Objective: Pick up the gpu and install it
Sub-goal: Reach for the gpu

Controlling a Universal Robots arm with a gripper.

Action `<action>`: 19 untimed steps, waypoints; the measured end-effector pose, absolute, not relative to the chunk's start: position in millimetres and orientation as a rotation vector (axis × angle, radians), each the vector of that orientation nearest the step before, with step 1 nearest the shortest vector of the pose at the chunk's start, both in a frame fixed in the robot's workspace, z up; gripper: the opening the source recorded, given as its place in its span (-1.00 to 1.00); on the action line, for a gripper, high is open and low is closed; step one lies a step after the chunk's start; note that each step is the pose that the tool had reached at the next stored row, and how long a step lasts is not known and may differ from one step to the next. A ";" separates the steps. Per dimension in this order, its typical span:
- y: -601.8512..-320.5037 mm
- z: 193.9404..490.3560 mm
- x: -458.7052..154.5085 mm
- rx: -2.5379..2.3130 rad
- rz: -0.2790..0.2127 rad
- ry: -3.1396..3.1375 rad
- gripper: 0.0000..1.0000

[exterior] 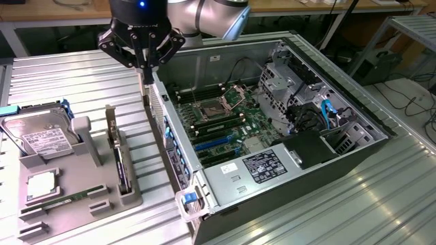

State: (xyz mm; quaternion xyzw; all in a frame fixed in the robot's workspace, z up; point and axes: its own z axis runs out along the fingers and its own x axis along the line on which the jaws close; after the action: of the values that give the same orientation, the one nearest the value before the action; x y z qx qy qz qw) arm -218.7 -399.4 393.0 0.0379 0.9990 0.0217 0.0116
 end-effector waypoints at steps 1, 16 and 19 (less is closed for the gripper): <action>-399.5 393.0 -219.5 0.118 0.068 3.116 -0.79; -400.2 392.9 -231.8 0.118 0.067 3.116 -0.79; -400.3 392.9 -234.4 0.118 0.067 3.116 -0.79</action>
State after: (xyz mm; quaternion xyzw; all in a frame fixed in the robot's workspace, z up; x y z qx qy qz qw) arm -234.4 -400.3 392.9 0.0379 0.9990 0.0216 0.0112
